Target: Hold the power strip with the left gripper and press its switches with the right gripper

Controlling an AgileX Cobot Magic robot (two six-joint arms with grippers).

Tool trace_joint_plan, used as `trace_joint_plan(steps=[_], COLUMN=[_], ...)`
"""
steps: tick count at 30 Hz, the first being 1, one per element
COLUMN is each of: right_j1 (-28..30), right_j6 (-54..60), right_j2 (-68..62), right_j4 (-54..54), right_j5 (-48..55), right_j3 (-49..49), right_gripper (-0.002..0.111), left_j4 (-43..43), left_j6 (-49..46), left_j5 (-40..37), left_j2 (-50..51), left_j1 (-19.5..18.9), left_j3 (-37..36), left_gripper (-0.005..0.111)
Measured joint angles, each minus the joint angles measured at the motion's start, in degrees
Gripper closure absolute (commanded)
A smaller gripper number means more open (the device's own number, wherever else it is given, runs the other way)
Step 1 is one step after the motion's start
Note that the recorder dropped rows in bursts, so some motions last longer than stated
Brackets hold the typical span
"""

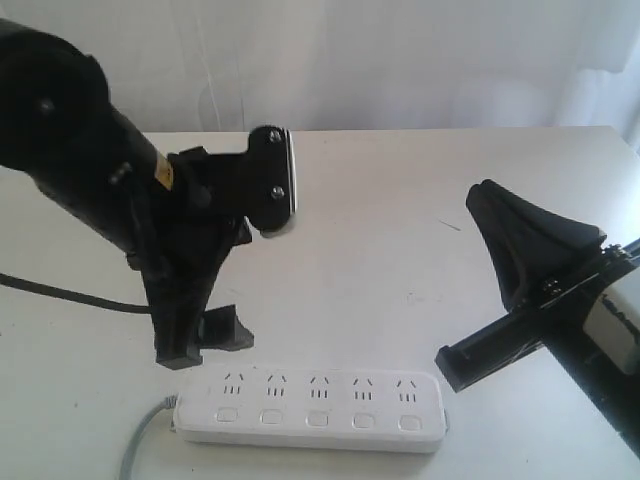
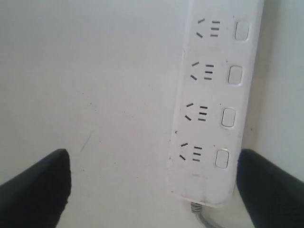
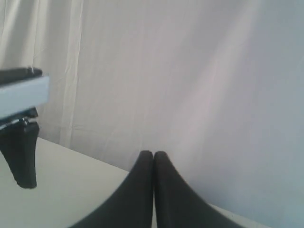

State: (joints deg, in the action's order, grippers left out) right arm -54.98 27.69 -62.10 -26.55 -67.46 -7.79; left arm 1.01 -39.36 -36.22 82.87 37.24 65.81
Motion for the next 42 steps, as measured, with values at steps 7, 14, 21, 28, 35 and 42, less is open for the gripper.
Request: trace_joint_plan(steps=[7, 14, 21, 28, 35, 42], right_j1=[0.0, 0.0, 0.0, 10.6, 21.6, 25.8], right_j6=[0.0, 0.0, 0.0, 0.0, 0.0, 0.0], right_j2=[0.0, 0.0, 1.0, 9.0, 21.1, 32.5], right_j4=[-0.4, -0.4, -0.6, -0.4, -0.7, -0.7], right_j5=[0.0, 0.0, 0.5, 1.0, 1.0, 1.0], right_j3=[0.0, 0.0, 0.0, 0.0, 0.0, 0.1], right_gripper=[0.108, 0.108, 0.108, 0.108, 0.108, 0.108], left_j4=[3.7, 4.0, 10.8, 15.2, 20.9, 22.3], left_j6=[2.8, 5.5, 7.1, 7.2, 7.2, 7.2], left_j5=[-0.7, -1.3, 4.3, 11.3, 21.0, 28.6], left_j2=[-9.5, -15.8, -25.9, -44.4, -50.1, -50.1], left_j1=[0.0, 0.0, 0.0, 0.0, 0.0, 0.0], left_j3=[0.0, 0.0, -1.9, -14.4, -26.6, -33.1], left_gripper=[0.097, 0.107, 0.107, 0.107, 0.107, 0.107])
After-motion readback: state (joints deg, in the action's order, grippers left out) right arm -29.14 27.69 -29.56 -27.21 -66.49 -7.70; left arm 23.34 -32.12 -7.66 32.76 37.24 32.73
